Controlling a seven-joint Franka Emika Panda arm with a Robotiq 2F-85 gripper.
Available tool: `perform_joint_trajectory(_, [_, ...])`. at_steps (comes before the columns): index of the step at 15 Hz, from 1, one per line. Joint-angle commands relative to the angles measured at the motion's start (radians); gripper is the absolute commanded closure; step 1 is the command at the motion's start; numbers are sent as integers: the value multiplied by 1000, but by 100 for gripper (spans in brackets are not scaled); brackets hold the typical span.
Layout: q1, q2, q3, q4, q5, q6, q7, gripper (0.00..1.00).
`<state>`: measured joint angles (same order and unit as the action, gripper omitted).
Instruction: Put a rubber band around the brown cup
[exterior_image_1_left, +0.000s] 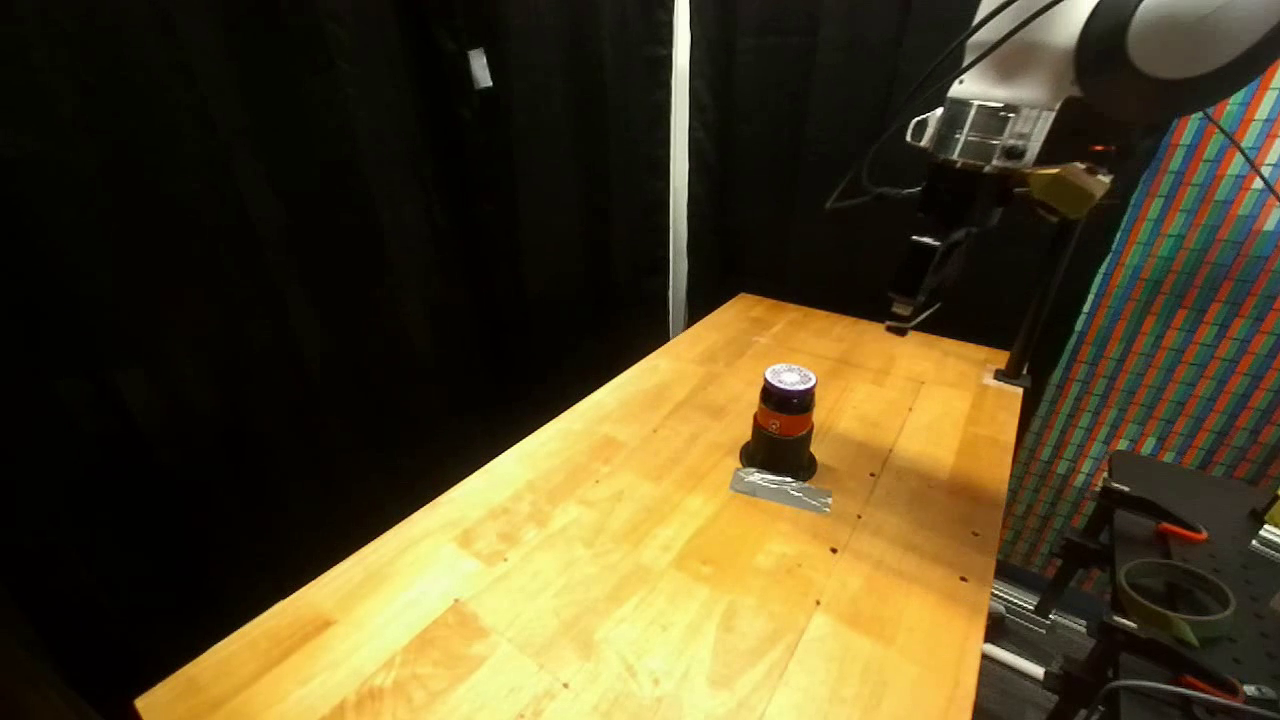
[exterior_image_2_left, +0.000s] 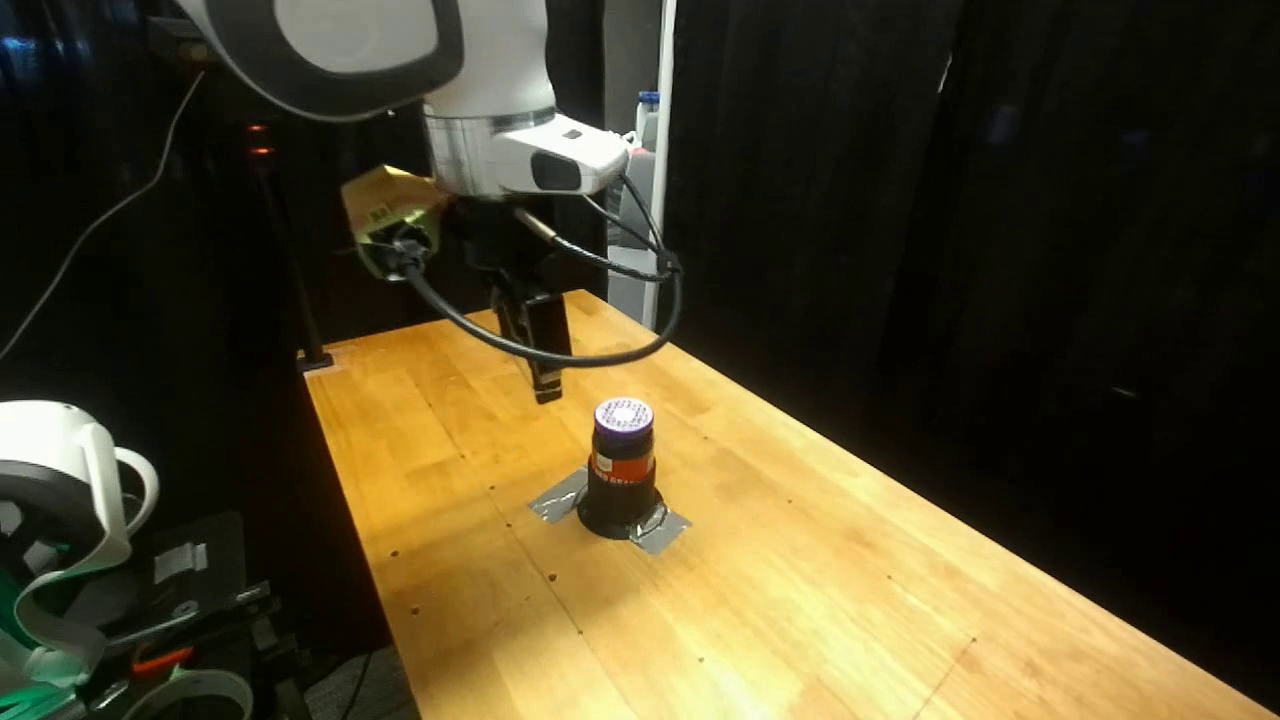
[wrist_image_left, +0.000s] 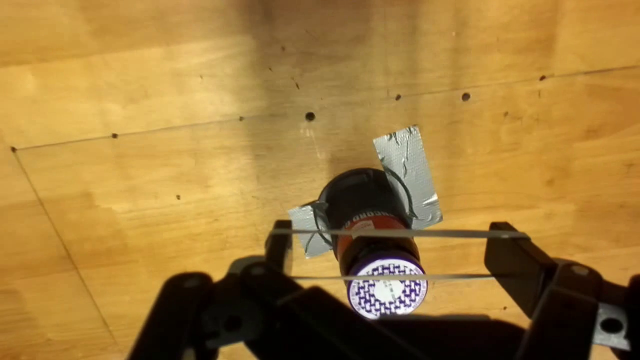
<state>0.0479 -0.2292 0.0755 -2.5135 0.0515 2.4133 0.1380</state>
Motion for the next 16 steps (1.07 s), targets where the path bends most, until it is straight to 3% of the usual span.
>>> perform_joint_trajectory(1, [0, 245, 35, 189, -49, 63, 98, 0])
perform_joint_trajectory(7, [43, 500, -6, 440, -212, 17, 200, 0])
perform_joint_trajectory(16, [11, 703, -4, 688, -5, -293, 35, 0])
